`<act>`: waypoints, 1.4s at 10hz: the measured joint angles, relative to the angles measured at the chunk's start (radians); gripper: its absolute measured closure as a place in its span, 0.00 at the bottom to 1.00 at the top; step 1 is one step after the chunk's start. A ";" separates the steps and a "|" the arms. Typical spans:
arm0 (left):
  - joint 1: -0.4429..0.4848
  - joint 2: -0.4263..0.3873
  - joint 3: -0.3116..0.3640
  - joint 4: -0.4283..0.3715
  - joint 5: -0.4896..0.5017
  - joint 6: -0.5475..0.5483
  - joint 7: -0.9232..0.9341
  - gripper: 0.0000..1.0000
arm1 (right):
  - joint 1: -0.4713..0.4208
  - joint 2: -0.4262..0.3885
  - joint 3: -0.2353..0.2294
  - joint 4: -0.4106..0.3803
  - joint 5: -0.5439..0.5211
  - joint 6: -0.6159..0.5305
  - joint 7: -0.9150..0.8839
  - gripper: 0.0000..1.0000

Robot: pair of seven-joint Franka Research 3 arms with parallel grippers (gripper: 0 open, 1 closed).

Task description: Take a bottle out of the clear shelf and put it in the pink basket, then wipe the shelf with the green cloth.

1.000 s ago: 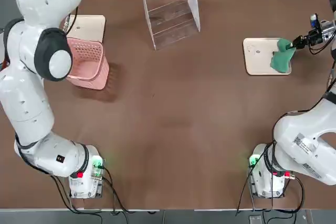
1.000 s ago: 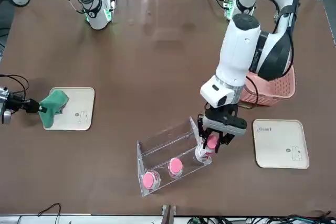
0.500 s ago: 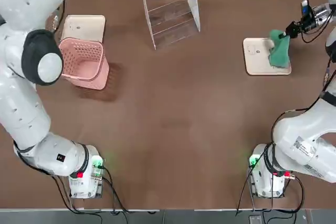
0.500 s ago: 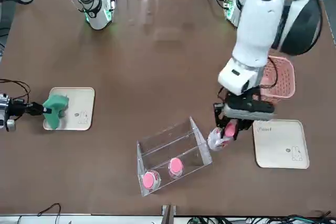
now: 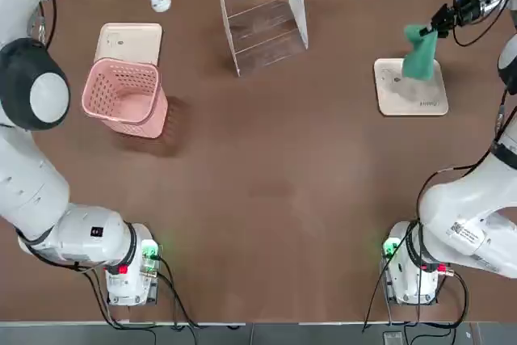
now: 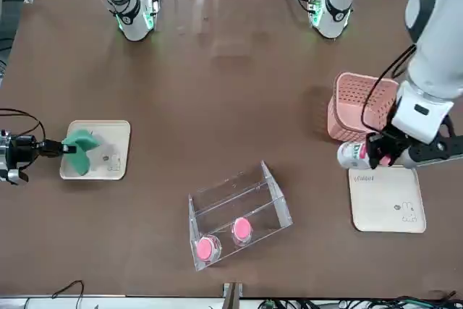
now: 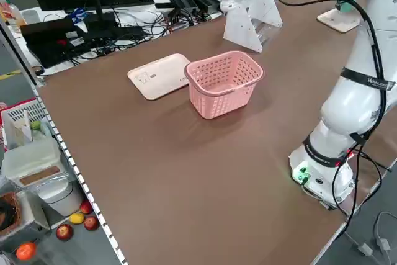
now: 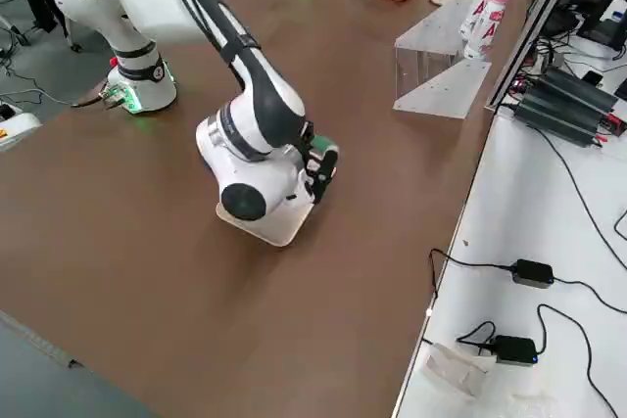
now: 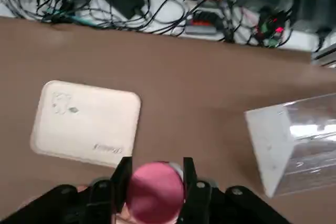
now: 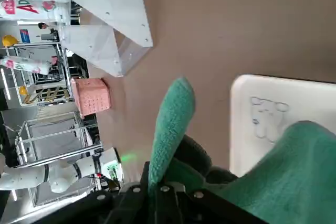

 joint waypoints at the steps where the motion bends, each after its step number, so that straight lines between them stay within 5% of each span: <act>1: 0.034 -0.057 0.000 -0.084 0.045 0.000 0.009 0.56 | 0.029 -0.027 0.003 0.000 0.013 -0.015 0.034 0.97; 5: 0.155 -0.403 0.000 -0.557 0.091 0.136 -0.005 0.56 | 0.159 -0.113 0.011 0.002 0.041 -0.007 0.071 0.97; 7: 0.183 -0.508 0.003 -0.768 0.091 0.269 -0.020 0.56 | 0.227 -0.162 0.012 0.005 0.014 0.075 0.025 0.97; 12: 0.212 -0.579 0.006 -1.044 0.089 0.497 -0.040 0.56 | 0.410 -0.268 0.011 0.030 -0.480 0.302 0.014 0.97; 14: 0.216 -0.607 0.009 -1.135 0.089 0.584 -0.040 0.56 | 0.496 -0.292 0.011 0.055 -0.585 0.346 0.088 0.97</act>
